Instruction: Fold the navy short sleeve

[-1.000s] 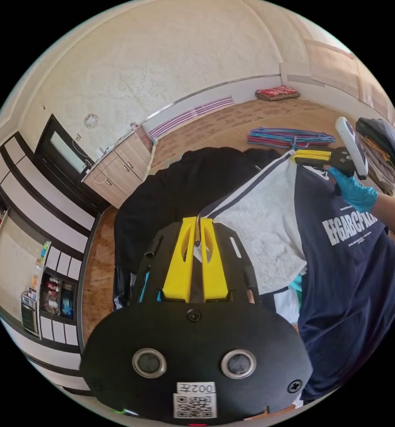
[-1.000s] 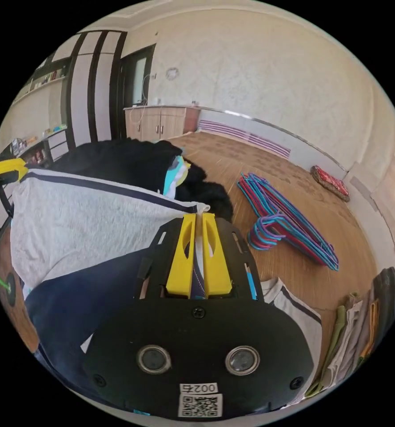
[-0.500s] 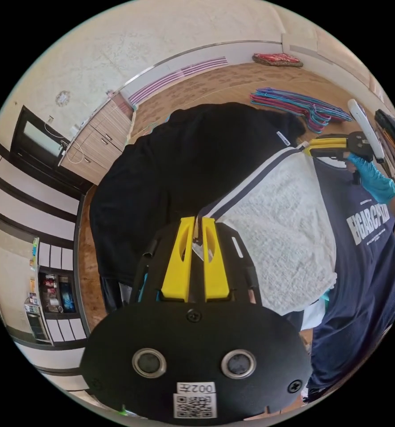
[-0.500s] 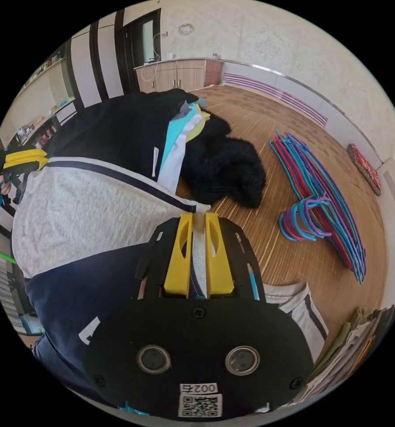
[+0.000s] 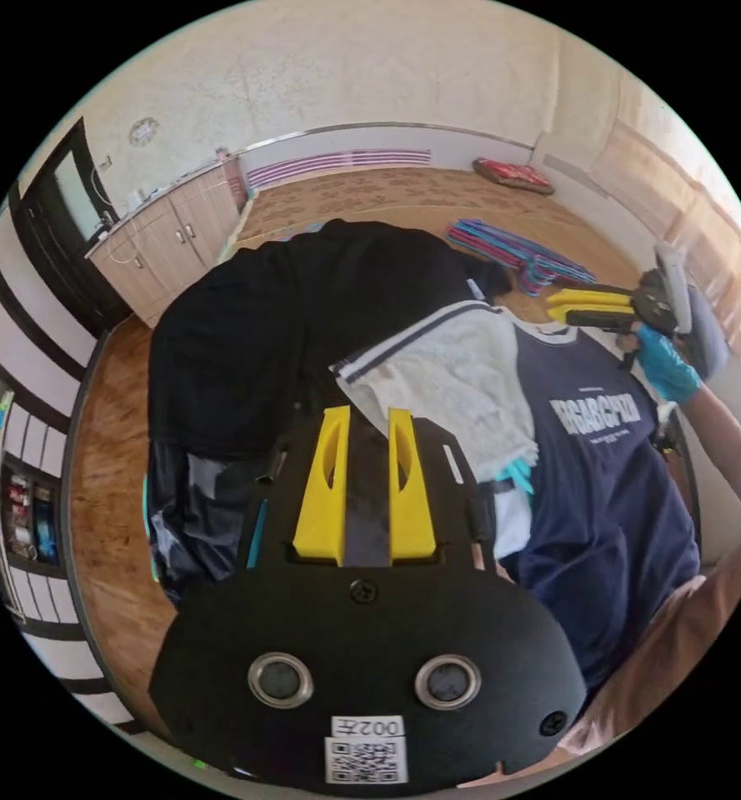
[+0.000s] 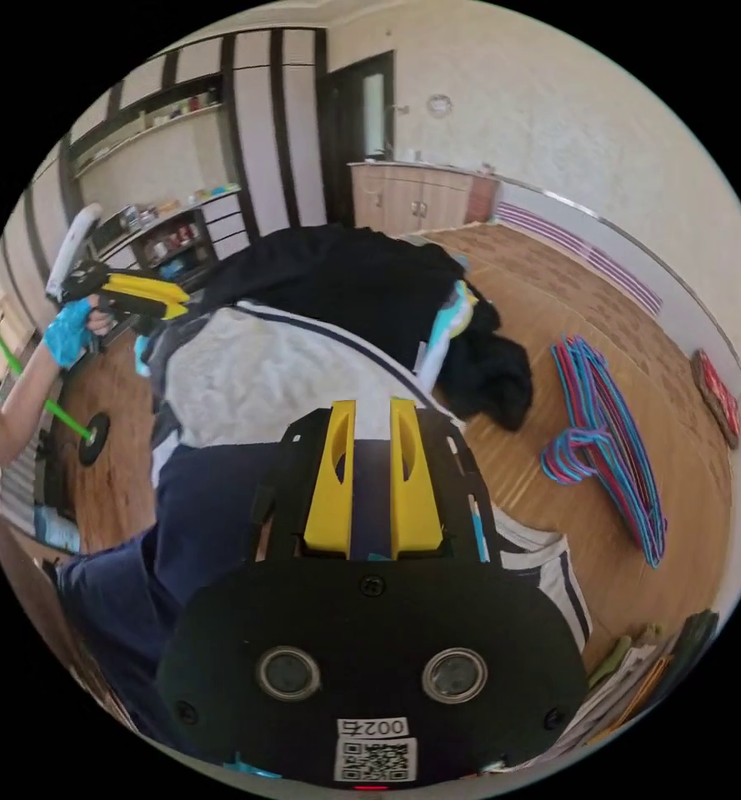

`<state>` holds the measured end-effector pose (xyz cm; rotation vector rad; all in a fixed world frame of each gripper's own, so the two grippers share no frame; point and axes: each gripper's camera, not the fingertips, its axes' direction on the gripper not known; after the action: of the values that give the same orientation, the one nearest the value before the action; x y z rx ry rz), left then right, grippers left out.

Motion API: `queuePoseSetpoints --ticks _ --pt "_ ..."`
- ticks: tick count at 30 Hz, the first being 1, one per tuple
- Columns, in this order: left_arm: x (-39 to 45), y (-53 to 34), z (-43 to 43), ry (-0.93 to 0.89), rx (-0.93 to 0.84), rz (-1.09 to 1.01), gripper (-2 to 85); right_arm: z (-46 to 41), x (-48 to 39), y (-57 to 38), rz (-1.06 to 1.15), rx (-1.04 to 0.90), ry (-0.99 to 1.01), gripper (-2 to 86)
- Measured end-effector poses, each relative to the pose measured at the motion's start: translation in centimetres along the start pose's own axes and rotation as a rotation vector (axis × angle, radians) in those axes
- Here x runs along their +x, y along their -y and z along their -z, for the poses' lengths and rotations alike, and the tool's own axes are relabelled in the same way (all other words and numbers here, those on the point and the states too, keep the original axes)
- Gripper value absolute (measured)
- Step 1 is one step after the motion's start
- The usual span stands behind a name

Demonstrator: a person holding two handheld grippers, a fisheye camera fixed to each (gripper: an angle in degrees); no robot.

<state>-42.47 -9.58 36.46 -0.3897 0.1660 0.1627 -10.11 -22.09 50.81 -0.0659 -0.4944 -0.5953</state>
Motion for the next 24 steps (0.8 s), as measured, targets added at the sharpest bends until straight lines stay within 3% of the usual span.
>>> queuePoseSetpoints --ticks 4,11,20,24 --pt "1.3 -3.4 -0.8 -0.124 -0.041 -0.089 6.2 0.4 -4.9 0.4 0.085 0.007 0.068 7.2" --pt "3.2 -5.1 -3.0 -0.093 -0.007 -0.074 4.7 -0.6 -10.7 -0.5 0.112 -0.008 0.085 7.0" --pt "3.6 -6.2 2.5 0.064 0.057 -0.107 -0.9 -0.9 -14.3 -2.9 0.107 -0.071 0.089 6.4" --pt "4.3 -7.0 2.8 0.192 -0.014 -0.113 -0.9 -2.1 -14.7 -2.9 0.059 -0.090 0.133 6.3"
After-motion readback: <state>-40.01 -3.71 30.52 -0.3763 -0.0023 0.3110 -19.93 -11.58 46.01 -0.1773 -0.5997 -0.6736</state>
